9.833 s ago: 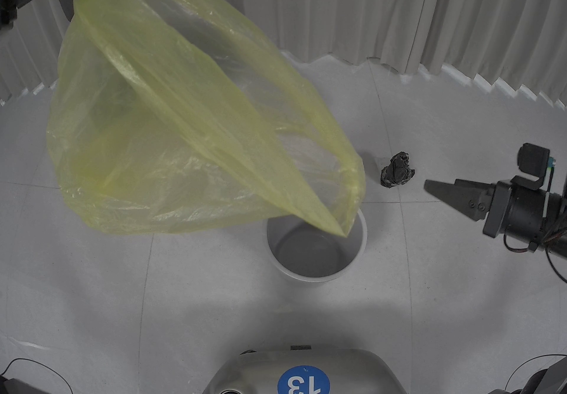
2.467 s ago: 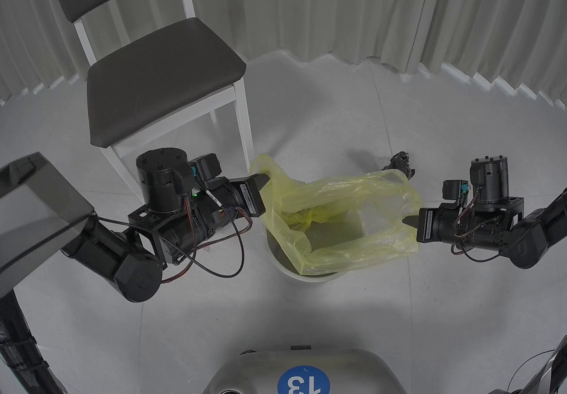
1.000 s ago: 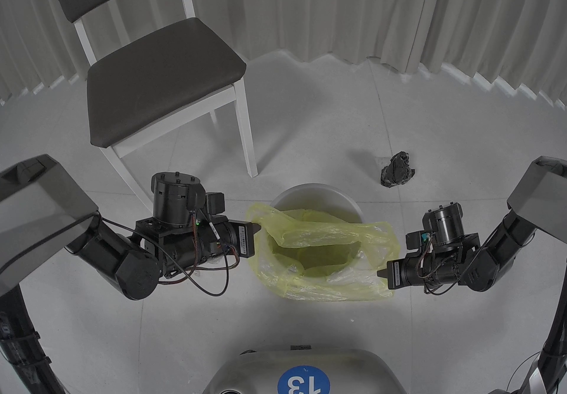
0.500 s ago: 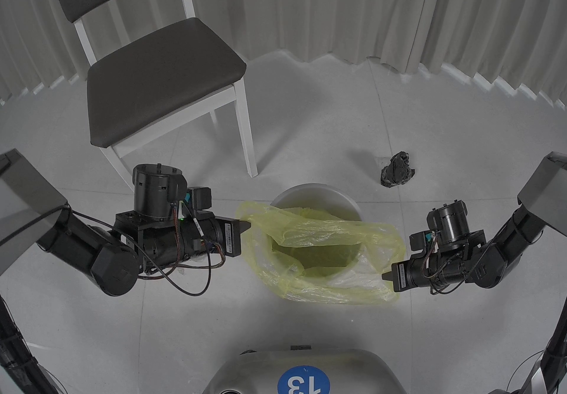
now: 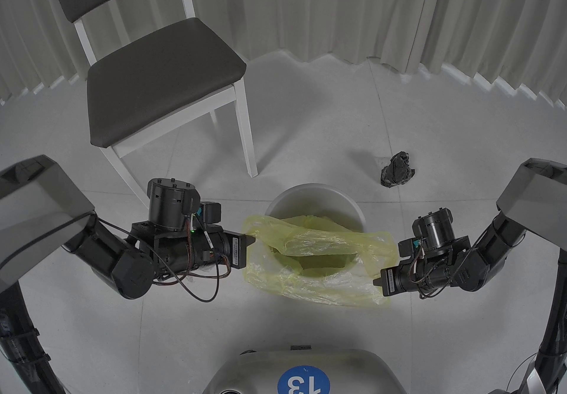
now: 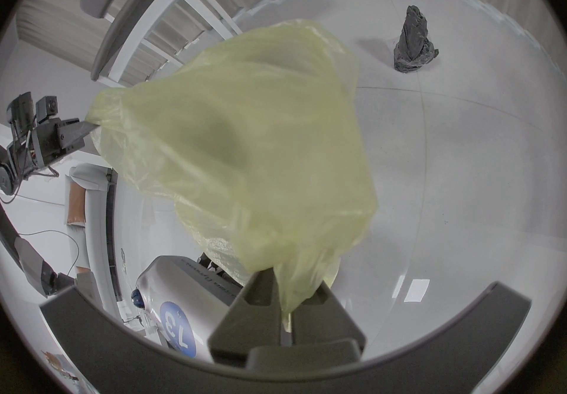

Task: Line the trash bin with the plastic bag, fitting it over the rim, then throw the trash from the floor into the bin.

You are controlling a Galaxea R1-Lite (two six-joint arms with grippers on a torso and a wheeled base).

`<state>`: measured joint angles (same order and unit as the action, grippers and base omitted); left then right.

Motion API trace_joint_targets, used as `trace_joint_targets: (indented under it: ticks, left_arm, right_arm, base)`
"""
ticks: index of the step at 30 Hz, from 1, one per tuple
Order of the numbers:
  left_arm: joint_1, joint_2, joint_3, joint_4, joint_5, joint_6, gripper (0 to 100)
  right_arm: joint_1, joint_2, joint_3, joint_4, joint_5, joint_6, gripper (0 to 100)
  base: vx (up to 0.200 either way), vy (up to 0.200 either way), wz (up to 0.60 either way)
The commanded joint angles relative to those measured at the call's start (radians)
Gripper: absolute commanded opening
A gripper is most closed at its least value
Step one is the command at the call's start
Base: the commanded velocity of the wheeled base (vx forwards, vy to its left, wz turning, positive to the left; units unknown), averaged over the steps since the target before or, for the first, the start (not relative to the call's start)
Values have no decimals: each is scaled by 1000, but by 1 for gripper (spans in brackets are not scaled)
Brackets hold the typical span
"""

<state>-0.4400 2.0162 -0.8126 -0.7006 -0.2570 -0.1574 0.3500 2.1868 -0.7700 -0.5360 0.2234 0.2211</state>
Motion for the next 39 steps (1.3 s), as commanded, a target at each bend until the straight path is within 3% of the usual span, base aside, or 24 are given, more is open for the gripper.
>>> trace_joint_targets:
  ticks: [1,7,12,16,26,39]
  left_arm:
    - [14,90,-36,-25,1,-8,0]
    - [12,150,-48,-115,12,-40,0]
    - [-39,98,-11,-102,13,-42,0]
    - [-91,-24,30,-8,12,-40,0]
    - [-92,-165,55,81,1,-34,0]
    - [-63,-5,24,87,-10,-2,0]
  right_arm:
    - [-16,56,-40,-15,-6,24,0]
    - [-55,56,-60,-64,-9,89,0]
    - [-131,30,-66,-42,-9,47,0]
    - [-186,-35,-71,24,-3,-2,0]
    - [-201,-140,-69,139,2,-43,0]
    - [-128,11,-81,142,1,-49,0]
  base:
    - [0,0,0]
    - [0,0,0]
    - [0,0,0]
    - [0,0,0]
    - [0,0,0]
    - [0,0,0]
